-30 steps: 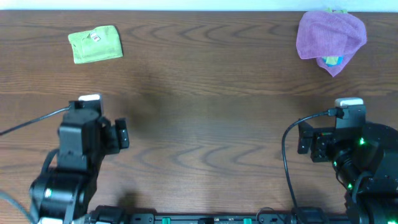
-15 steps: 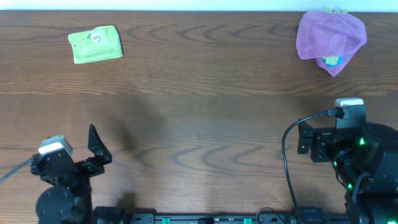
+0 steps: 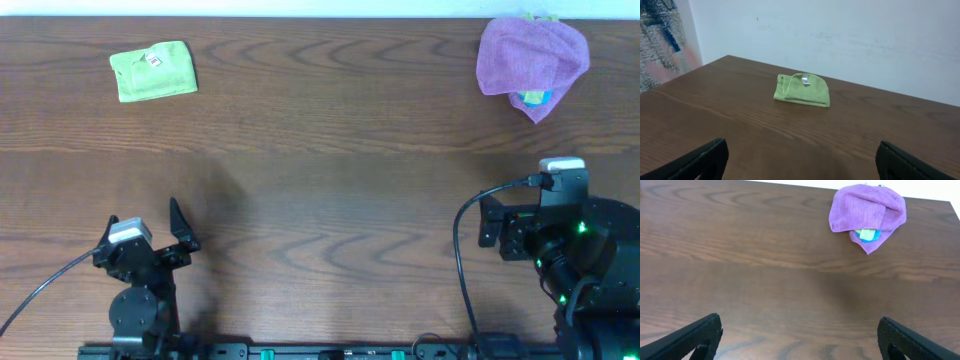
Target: Fold the cloth
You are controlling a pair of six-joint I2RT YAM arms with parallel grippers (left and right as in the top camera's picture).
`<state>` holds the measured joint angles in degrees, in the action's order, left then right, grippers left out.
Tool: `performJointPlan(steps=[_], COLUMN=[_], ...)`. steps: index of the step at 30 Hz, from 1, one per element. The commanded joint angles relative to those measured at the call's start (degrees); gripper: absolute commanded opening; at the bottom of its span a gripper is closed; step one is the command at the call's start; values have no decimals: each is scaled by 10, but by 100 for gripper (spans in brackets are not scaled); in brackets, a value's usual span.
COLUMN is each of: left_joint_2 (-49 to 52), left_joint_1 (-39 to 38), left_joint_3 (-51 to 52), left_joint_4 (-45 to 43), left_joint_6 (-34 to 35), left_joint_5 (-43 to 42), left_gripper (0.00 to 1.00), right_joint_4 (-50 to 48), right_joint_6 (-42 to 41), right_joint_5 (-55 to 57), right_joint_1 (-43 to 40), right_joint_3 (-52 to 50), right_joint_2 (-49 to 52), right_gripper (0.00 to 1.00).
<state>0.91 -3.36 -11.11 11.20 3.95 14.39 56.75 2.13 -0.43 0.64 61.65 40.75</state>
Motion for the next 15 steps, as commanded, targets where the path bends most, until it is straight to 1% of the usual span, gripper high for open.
performJointPlan(steps=[1,8,11,15], left_joint_2=[-7,-7,-7,-7], left_joint_1=[5,5,5,5], left_joint_3=[29,110,109,109], left_joint_4=[-20,-94,-84,-83], left_joint_6=[-14,-14,-14,-33], left_joint_5=[7,6,9,9], left_gripper=[95,96,95,95], right_joint_4=[0,0,0,0], right_joint_6=[-6,-6,-6,-6], right_joint_5=[2,2,2,2], right_joint_1=[-3,-3,-3,-3], right_joint_3=[-1,-1,-1,-1], right_joint_2=[-2,-2,-2,-2], right_gripper=[99,99,99,99])
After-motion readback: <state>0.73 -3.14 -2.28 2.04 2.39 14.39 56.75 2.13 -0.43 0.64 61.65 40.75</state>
